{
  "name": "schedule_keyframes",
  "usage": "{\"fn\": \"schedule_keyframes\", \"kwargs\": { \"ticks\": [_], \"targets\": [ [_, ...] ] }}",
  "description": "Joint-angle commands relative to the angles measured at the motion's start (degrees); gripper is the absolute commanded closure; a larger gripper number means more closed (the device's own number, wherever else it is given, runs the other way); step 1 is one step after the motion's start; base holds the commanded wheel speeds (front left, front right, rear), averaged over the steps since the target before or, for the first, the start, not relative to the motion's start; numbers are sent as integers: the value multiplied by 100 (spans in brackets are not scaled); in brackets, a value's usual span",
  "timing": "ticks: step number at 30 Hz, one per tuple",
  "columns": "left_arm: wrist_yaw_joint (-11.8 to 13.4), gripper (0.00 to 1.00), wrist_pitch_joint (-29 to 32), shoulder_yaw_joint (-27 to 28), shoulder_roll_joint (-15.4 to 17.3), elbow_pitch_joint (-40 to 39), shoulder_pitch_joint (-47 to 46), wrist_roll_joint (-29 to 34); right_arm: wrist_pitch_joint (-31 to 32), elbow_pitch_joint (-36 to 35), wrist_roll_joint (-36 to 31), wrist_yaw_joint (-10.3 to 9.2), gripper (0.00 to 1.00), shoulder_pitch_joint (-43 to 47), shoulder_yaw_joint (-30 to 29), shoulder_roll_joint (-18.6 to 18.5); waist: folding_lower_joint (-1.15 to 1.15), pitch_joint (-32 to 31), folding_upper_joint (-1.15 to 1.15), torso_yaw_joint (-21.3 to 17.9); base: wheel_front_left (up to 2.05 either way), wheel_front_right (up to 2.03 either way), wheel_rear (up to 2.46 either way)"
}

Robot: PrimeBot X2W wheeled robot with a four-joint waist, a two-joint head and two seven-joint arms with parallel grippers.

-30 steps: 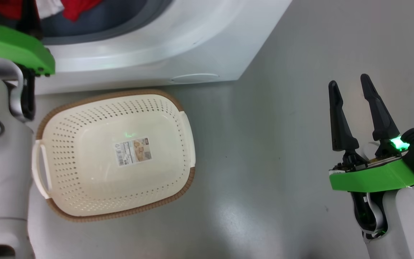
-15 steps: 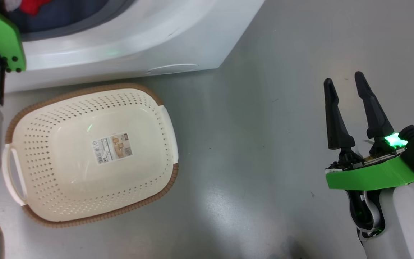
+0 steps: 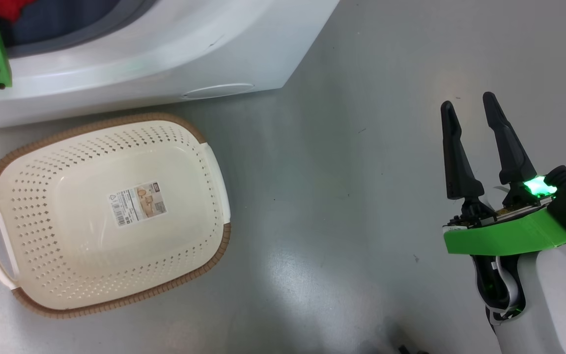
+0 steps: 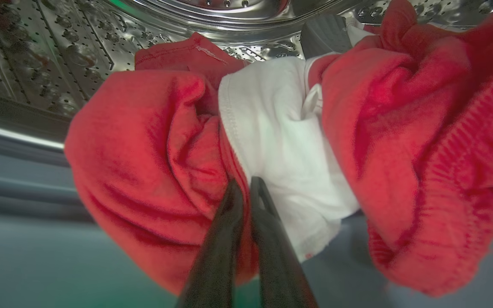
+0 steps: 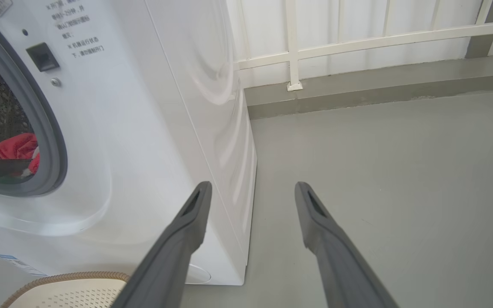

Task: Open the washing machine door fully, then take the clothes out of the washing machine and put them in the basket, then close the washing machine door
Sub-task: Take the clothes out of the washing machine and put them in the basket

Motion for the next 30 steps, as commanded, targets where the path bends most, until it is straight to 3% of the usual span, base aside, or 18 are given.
{"fn": "schedule_keyframes", "kwargs": {
  "ticks": [1,12,17,30],
  "targets": [
    [80,100,-51,57,376,-29,18,-27,-36,-106,134,43,0,0,127,-18,0,-3,0,3,0,0,0],
    [176,100,-1252,263,436,-113,179,-351,-36,-64,179,43,0,-4,158,-18,0,-72,0,56,0,0,0],
    [63,100,-1656,466,436,-429,368,-615,-36,-76,161,43,0,-2,116,-18,0,-86,0,107,0,0,0],
    [-192,100,-1710,1165,287,-3413,1930,-869,-36,-52,71,43,0,43,80,-18,0,-240,0,266,0,0,0]
  ]
}}
